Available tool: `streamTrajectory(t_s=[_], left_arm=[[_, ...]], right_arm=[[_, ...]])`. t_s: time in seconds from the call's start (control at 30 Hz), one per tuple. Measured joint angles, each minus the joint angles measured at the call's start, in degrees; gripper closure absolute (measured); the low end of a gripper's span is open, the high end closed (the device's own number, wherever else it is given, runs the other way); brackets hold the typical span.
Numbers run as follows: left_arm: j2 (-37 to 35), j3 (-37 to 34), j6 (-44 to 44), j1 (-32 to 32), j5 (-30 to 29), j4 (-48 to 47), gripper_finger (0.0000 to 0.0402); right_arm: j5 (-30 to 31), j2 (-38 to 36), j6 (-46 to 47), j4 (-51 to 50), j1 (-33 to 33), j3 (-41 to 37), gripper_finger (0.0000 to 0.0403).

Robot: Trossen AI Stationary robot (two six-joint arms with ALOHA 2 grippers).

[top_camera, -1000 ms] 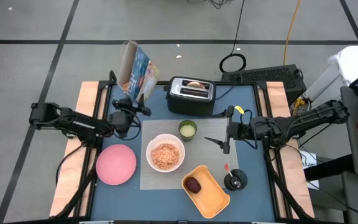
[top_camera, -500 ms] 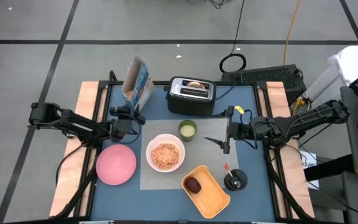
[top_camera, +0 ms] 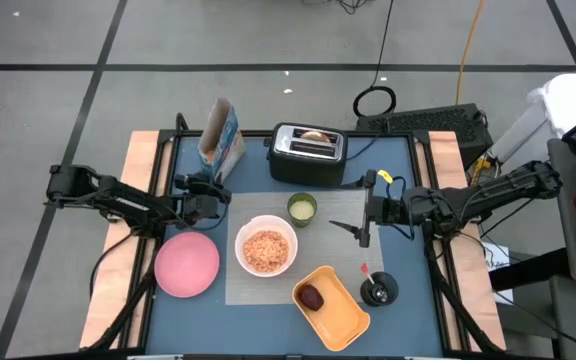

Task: Arrange a breakfast setting
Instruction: Pour the cereal into the white bowl

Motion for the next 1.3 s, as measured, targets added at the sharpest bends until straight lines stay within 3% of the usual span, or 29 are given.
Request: streamTrajectory(t_s=[0.8, 1.3], left_arm=[[0.04, 0.0, 0.65, 0.04, 1.08, 0.29, 0.0136], [0.04, 0.0, -0.84, 2.25, 1.32, 0.36, 0.0007]], right_arm=[[0.02, 0.0, -0.01, 0.0, 0.0, 0.0, 0.0014], [0.02, 0.0, -0.02, 0.0, 0.0, -0.01, 0.0014]])
